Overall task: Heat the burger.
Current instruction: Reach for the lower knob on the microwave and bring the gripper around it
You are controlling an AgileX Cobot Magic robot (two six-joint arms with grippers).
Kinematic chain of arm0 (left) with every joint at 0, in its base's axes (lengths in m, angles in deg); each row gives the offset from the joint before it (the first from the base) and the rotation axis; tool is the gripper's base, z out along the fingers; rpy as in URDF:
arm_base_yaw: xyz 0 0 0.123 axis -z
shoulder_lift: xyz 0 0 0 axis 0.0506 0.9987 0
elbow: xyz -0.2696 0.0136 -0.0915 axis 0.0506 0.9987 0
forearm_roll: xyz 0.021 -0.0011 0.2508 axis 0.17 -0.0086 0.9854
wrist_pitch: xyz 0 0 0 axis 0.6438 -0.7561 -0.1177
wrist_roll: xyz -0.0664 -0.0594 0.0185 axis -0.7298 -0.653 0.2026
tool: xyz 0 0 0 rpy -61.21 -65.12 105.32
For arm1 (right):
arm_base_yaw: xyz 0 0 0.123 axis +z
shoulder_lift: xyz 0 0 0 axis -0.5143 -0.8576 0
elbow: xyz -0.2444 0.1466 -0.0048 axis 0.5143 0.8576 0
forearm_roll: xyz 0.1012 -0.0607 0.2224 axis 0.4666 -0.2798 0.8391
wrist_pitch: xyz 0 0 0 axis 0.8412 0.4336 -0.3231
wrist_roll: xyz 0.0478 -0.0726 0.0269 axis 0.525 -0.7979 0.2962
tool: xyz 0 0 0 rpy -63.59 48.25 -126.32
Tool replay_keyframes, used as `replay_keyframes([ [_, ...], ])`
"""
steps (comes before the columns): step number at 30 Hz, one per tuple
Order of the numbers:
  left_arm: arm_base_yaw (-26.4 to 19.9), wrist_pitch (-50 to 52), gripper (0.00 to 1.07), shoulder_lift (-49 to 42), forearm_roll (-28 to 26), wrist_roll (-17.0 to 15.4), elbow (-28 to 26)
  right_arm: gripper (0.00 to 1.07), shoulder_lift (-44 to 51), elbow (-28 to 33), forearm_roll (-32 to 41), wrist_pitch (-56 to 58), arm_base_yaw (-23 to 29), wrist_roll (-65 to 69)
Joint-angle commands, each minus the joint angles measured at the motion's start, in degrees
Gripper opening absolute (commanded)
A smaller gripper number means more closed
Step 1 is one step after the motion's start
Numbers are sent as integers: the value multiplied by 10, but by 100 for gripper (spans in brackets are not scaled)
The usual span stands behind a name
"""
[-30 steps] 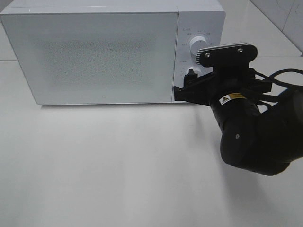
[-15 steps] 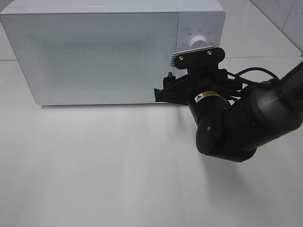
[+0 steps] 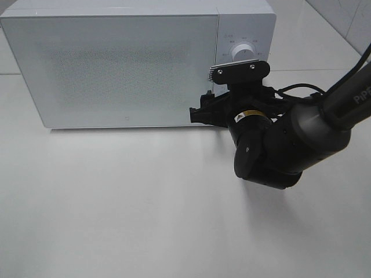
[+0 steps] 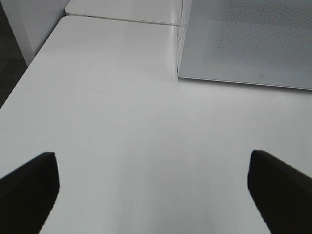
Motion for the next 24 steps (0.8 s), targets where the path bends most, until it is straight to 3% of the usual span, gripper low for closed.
replay_keyframes([
  [1, -2, 5, 98, -9, -1, -2, 1, 76, 0, -6, -3, -1, -7, 6],
  [24, -2, 5, 98, -9, -1, -2, 1, 76, -1, -19, -19, 7, -20, 19],
])
